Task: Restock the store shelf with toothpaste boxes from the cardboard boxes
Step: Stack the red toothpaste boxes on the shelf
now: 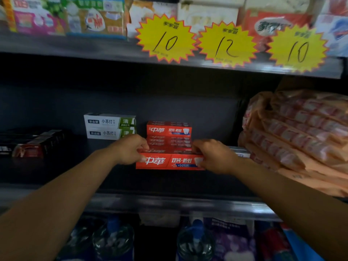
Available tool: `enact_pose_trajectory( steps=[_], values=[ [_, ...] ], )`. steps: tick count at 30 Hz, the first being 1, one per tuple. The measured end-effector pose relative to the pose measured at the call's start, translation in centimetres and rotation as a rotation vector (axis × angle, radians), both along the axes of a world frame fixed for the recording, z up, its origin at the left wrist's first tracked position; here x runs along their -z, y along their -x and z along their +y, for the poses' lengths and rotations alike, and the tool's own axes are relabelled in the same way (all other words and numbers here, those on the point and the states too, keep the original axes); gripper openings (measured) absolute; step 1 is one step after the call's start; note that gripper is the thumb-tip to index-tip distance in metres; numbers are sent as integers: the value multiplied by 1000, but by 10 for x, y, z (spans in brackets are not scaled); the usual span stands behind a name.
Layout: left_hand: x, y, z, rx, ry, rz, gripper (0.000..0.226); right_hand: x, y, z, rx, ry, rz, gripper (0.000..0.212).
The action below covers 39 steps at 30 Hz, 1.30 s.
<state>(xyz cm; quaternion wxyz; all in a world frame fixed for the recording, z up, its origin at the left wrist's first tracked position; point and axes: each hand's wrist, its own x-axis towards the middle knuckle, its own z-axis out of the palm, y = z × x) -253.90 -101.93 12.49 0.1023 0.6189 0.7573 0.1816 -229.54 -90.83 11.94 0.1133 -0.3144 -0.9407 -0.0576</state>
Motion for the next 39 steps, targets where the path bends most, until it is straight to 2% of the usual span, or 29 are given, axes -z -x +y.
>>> enact_pose_trajectory(
  steps=[3, 8, 14, 23, 33, 39],
  values=[
    [12, 3, 13, 23, 10, 35, 36, 12, 6, 16, 10, 13, -11, 27],
    [27, 9, 37, 31, 52, 101, 40, 33, 16, 40, 26, 8, -45, 44],
    [39, 15, 57, -17, -12, 162, 37, 38, 26, 57, 49, -14, -56, 36],
    [36, 10, 72, -67, -114, 364, 39, 38, 39, 70, 72, -82, -82, 42],
    [37, 13, 84, -95, -105, 373, 38, 38, 46, 79, 92, -60, -75, 44],
    [27, 0, 65, -74, -106, 349, 45, 28, 40, 61, 75, -96, -93, 50]
  ],
)
